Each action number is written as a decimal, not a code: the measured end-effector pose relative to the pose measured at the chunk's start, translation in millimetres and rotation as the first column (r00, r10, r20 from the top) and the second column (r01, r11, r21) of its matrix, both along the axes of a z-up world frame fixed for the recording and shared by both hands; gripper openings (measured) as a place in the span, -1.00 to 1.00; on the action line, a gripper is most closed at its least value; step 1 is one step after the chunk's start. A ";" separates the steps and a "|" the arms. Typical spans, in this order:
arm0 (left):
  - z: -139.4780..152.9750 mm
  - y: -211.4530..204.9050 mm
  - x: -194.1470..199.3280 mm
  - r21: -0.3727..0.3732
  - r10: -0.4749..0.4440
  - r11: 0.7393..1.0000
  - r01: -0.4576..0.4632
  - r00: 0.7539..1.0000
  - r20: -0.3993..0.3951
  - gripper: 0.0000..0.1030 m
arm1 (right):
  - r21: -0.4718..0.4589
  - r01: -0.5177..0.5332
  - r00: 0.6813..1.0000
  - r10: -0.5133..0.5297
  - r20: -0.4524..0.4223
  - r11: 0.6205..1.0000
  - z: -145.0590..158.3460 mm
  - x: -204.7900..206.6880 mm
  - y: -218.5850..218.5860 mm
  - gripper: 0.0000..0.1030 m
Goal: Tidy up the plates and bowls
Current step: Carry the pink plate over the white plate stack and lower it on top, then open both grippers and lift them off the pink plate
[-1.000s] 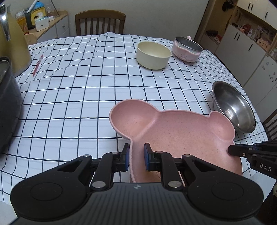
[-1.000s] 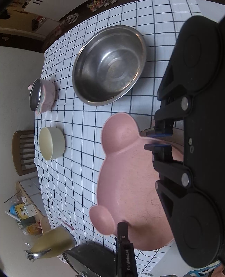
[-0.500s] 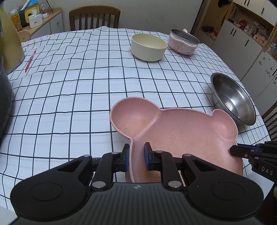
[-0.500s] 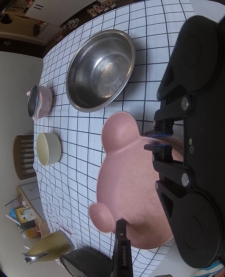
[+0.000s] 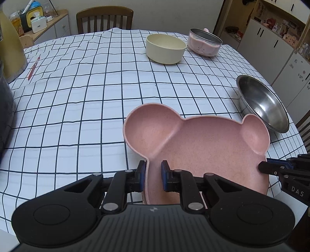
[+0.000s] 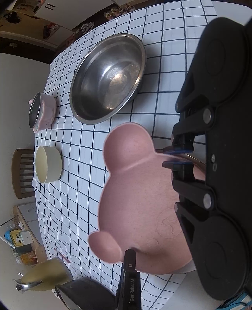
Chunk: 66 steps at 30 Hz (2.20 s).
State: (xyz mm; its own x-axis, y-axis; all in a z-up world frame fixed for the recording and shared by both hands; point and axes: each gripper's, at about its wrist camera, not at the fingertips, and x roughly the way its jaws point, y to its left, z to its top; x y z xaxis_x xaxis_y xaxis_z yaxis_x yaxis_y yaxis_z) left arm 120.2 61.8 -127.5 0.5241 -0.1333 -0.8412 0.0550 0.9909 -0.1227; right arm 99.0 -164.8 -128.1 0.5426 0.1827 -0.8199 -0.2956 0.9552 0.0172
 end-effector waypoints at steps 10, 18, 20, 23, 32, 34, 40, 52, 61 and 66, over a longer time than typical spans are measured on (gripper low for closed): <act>-3.9 -0.6 15.3 0.013 -0.003 1.000 0.003 1.000 -0.002 -0.69 | -0.023 0.009 1.000 -0.008 0.026 1.000 -1.8 16.9 5.2 -0.81; -2.4 2.1 14.3 -0.002 0.003 1.000 -0.003 1.000 -0.007 -0.69 | -0.008 -0.005 1.000 0.005 0.012 1.000 0.9 18.1 5.1 -0.64; -0.8 2.1 13.3 0.001 0.007 1.000 -0.007 1.000 -0.004 -0.69 | -0.002 -0.007 1.000 0.007 0.006 1.000 2.3 18.3 6.0 -0.59; 3.4 2.5 10.0 -0.003 0.011 1.000 -0.011 1.000 -0.001 -0.69 | 0.003 -0.013 1.000 0.013 0.002 1.000 4.2 17.0 7.1 -0.47; 27.3 -1.7 -4.9 0.004 -0.009 1.000 0.009 0.999 0.050 -0.64 | 0.042 -0.021 1.000 0.020 0.022 0.999 20.5 7.4 9.0 -0.14; 33.3 -2.6 -9.1 -0.001 -0.012 1.000 0.012 0.998 0.066 -0.41 | 0.049 -0.024 0.999 0.023 0.028 0.999 24.1 5.5 10.6 -0.12; 51.7 -4.8 -20.7 -0.001 -0.015 1.000 0.015 0.992 0.125 0.11 | 0.065 -0.024 0.998 0.020 0.061 0.998 38.1 -5.2 14.9 0.17; 77.6 -17.0 -30.3 -0.039 -0.035 0.998 0.043 0.983 0.182 0.45 | 0.097 0.004 0.991 -0.017 0.136 0.995 72.9 -20.1 7.9 0.95; 90.3 -48.5 -10.5 -0.042 -0.072 0.996 0.082 0.978 0.194 0.45 | 0.072 0.025 0.988 -0.036 0.149 0.997 85.6 -8.2 -17.9 0.97; 91.6 -80.1 10.1 -0.015 -0.085 0.996 0.090 0.977 0.195 0.45 | 0.040 0.045 0.986 -0.051 0.161 0.998 90.0 14.3 -43.3 0.97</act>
State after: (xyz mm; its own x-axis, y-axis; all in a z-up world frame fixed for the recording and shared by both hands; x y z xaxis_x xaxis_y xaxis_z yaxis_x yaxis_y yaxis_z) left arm 130.3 -18.4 -35.9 0.6625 -0.2043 -0.7207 0.1667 0.9782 -0.1241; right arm 113.3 -208.1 -38.1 0.6767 0.1813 -0.7136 -0.2510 0.9680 0.0079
